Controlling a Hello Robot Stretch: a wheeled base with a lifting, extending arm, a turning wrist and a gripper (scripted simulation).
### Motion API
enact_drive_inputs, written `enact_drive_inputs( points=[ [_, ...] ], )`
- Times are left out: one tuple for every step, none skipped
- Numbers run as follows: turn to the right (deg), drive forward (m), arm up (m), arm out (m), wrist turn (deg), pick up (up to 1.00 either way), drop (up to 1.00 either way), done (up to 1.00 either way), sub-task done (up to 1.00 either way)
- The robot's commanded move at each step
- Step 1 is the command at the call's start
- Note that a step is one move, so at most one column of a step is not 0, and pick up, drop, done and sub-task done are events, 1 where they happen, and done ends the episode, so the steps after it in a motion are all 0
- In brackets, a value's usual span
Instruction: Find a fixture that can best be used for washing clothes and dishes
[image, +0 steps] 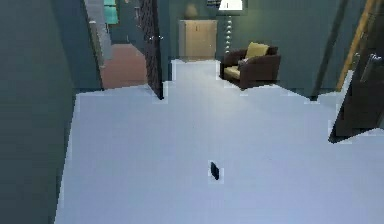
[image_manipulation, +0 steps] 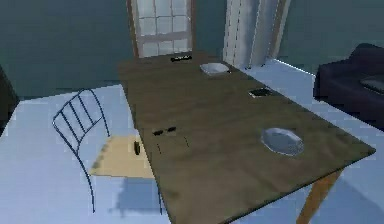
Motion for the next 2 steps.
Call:
enact_drive_inputs(
  points=[
    [0.0,0.3,0.0,0.0,0.0,0.0,0.0,0.0,0.0],
    [33.0,0.0,0.0,0.0,0.0,0.0,0.0,0.0,0.0]
  ],
)
